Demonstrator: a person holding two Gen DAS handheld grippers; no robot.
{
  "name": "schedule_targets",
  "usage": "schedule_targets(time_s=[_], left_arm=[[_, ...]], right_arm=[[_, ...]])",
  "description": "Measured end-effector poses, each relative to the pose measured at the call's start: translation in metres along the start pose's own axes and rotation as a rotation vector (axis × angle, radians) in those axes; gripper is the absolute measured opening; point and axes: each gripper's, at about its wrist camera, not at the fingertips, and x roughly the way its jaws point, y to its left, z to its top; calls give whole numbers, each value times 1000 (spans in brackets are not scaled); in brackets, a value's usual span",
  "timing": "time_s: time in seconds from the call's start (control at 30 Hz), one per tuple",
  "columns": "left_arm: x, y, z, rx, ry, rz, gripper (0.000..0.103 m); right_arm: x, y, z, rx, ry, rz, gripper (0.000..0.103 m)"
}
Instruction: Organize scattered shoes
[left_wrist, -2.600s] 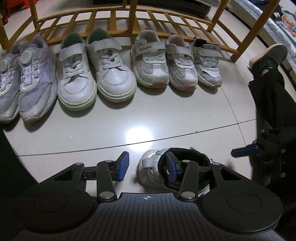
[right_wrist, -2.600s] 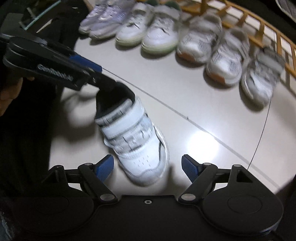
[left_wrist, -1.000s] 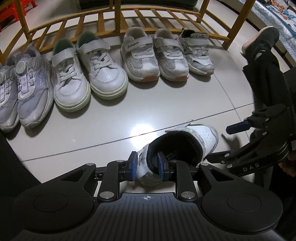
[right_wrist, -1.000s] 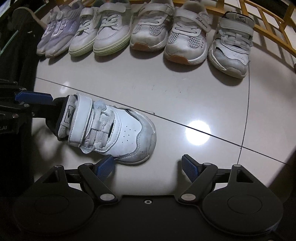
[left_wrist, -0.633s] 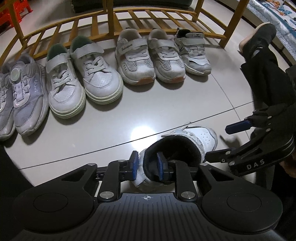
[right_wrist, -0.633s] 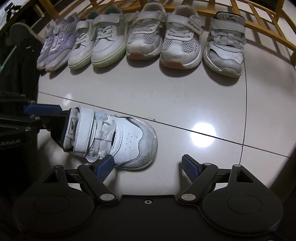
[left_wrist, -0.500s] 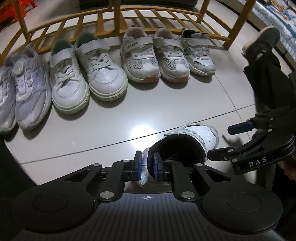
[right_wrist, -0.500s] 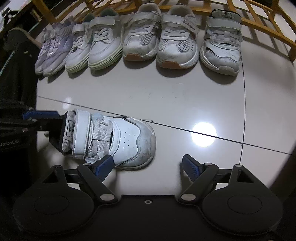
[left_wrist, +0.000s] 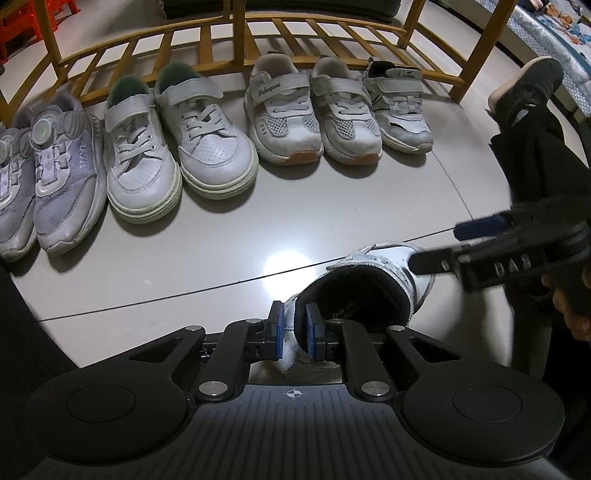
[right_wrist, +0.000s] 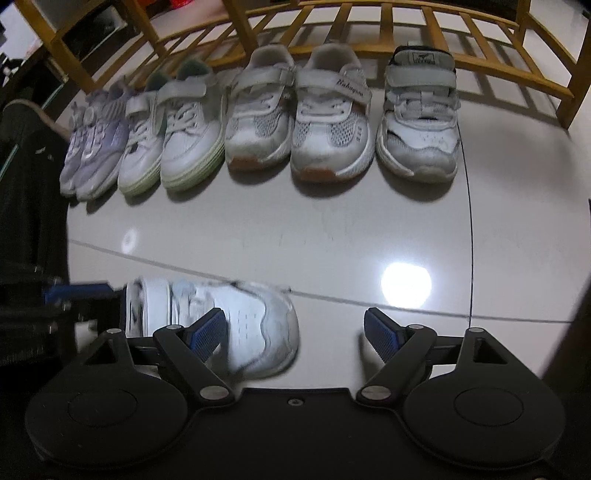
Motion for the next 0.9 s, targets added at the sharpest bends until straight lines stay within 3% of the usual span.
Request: schedule_targets(time_s=[0.43, 0.9], left_arm=[[4, 0, 5, -3, 5, 17, 14], [5, 5, 12, -40, -6, 23, 20]], right_arm=[[21, 0, 7, 34, -9, -4, 85], [6, 14, -5, -101, 18, -45, 85]])
